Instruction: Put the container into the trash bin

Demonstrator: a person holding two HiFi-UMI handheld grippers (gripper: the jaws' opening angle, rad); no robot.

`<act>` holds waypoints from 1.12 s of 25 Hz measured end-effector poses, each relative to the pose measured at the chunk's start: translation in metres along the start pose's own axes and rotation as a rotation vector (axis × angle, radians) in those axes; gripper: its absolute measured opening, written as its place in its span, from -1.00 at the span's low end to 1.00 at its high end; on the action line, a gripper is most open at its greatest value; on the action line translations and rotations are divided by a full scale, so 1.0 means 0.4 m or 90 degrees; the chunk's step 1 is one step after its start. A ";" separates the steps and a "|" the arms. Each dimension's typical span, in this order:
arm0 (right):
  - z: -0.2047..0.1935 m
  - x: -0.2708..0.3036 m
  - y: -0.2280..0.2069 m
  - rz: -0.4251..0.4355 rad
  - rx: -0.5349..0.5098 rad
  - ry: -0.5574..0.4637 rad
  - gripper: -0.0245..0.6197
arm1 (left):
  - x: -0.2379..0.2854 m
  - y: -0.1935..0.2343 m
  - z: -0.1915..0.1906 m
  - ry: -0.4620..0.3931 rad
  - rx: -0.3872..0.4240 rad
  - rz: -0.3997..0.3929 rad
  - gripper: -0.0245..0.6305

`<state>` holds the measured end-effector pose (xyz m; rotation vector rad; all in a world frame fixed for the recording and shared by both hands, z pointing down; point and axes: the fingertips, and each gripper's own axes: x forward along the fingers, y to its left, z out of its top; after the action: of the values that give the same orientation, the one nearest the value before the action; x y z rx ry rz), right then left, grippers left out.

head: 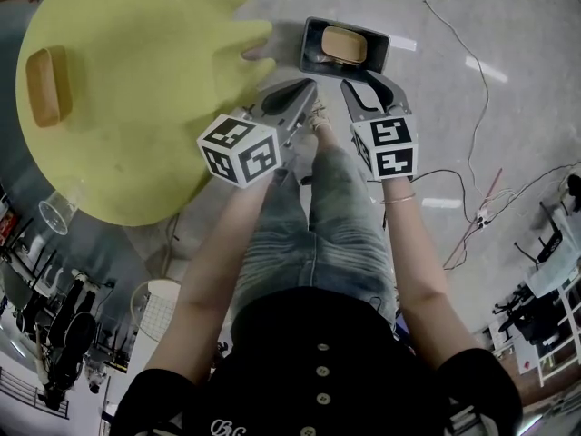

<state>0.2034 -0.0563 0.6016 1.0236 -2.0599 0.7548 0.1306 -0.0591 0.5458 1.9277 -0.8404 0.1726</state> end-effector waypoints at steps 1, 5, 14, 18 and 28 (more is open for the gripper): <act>0.007 -0.005 -0.002 -0.002 0.003 -0.002 -0.45 | -0.001 -0.004 0.003 0.000 0.000 -0.001 -0.87; 0.038 -0.025 -0.012 -0.010 0.005 -0.013 -0.45 | -0.009 -0.021 0.026 -0.005 0.002 -0.005 -0.87; 0.126 -0.087 0.007 -0.002 -0.016 -0.042 -0.45 | -0.069 -0.079 0.097 -0.037 0.028 -0.006 -0.87; 0.173 -0.116 0.024 -0.002 -0.036 -0.059 -0.45 | -0.118 -0.090 0.128 -0.052 0.033 -0.010 -0.87; 0.327 -0.142 0.143 0.060 -0.102 -0.097 -0.45 | -0.252 -0.067 0.224 -0.114 0.035 0.001 -0.88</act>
<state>0.1372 -0.0998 0.4700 0.9236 -2.2719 0.5633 0.0511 -0.0781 0.4351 2.0164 -0.9633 0.0235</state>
